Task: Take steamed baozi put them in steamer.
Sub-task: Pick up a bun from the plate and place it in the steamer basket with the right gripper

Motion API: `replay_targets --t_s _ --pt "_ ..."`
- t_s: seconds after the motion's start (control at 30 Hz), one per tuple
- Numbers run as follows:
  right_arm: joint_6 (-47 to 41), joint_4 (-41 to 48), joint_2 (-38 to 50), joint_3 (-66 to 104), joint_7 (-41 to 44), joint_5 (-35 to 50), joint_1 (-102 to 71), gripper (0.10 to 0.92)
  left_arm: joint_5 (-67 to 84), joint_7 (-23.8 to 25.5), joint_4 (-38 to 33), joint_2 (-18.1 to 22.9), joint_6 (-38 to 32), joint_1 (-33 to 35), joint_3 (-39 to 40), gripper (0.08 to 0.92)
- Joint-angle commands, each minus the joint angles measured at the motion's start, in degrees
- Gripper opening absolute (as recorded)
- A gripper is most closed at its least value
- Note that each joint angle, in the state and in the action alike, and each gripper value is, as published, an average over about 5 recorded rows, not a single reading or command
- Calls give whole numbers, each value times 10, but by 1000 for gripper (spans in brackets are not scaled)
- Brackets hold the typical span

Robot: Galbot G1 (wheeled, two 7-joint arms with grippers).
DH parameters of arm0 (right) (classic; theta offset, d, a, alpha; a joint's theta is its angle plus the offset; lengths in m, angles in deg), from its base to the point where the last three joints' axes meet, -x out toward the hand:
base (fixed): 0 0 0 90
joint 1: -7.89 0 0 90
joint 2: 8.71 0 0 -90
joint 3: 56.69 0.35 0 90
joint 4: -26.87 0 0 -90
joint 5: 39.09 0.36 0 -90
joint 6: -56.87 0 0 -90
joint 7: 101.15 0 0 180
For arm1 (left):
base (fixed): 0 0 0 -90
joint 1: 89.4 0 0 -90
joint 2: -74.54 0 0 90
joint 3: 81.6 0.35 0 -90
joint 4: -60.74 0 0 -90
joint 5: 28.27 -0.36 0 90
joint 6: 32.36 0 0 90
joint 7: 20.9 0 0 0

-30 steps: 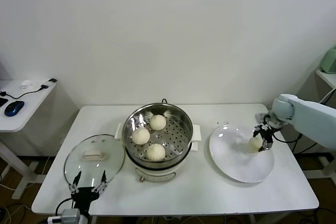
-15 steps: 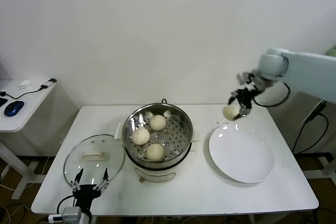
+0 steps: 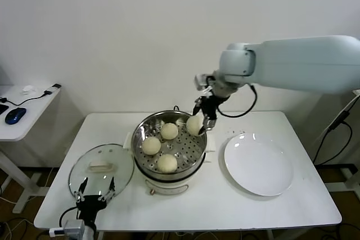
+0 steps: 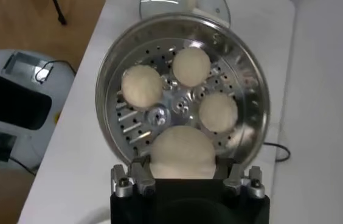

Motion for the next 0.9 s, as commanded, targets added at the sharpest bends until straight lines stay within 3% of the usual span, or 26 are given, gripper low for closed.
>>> replay_targets --t_s 0.03,0.6,0.9 --pt "-52 12 -67 3 -72 18 -91 712 1 0 -3 0 0 0 0 823" --pt "-52 80 -71 6 -72 -40 -148 711 1 0 12 -3 -1 -9 -3 823" --pt "17 81 -49 25 -3 -25 -122 818 3 0 15 -3 -2 -10 -3 823"
